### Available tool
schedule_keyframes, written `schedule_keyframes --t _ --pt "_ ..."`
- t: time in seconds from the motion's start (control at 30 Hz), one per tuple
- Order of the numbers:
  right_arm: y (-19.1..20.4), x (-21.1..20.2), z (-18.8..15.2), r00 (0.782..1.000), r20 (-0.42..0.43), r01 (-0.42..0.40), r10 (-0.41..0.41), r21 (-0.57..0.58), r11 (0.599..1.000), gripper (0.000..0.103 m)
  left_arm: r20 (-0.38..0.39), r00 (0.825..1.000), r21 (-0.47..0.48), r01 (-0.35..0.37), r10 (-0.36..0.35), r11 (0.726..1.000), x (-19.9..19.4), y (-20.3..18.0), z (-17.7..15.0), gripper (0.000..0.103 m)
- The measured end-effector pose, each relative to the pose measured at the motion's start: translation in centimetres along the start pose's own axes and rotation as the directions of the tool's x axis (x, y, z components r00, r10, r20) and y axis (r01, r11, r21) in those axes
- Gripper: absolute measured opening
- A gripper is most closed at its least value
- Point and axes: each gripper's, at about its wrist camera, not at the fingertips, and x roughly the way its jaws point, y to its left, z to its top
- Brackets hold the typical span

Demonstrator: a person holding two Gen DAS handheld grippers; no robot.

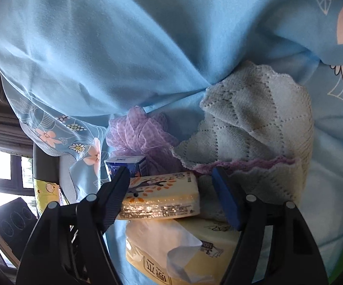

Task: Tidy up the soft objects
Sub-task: 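Move the right tool to the tree-printed tissue pack and grasp it, then lift the tissue pack and carry it toward the green box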

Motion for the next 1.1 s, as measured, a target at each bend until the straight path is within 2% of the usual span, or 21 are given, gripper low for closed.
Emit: schedule_keyframes --t 0.13,0.27,0.33,0.4,0.47,0.8,1.1 --pt "-0.2 0.6 0.1 1.0 -0.019 -0.013 0.013 0.017 1.0 0.071 -0.005 1.0 -0.002 0.002 -0.002 1.0 0.2 0.1 -0.1 0.044" --pt "-0.1 1.6 0.1 0.998 -0.041 -0.047 0.049 0.045 0.998 0.071 -0.03 0.998 -0.039 0.055 -0.057 0.998 0.5 0.6 -0.4 0.043" --pt "0.1 1.5 -0.1 0.997 -0.04 -0.07 0.073 0.055 0.996 0.069 -0.03 0.996 -0.048 0.08 -0.082 0.996 0.3 0.5 -0.5 0.04" --pt "0.8 1.3 -0.5 0.996 -0.052 -0.068 0.07 0.035 0.997 0.068 -0.023 0.999 -0.027 0.044 -0.044 0.999 0.0 -0.1 -0.5 0.04" --pt "1.4 0.9 -0.8 0.997 -0.043 -0.061 0.061 0.015 0.998 0.068 0.0 0.999 -0.004 0.036 -0.036 0.999 -0.8 -0.9 -0.5 0.04" --pt "3.8 -5.7 -3.0 0.991 0.077 -0.109 0.113 -0.053 0.993 0.068 0.101 0.992 0.077 0.071 -0.078 0.995 -6.3 -5.5 -0.6 0.04" --pt "2.7 -13.2 -7.1 0.971 0.201 -0.111 0.126 -0.086 0.99 0.068 0.144 0.979 0.179 0.115 -0.142 0.977 -10.9 -11.1 -3.4 0.04"
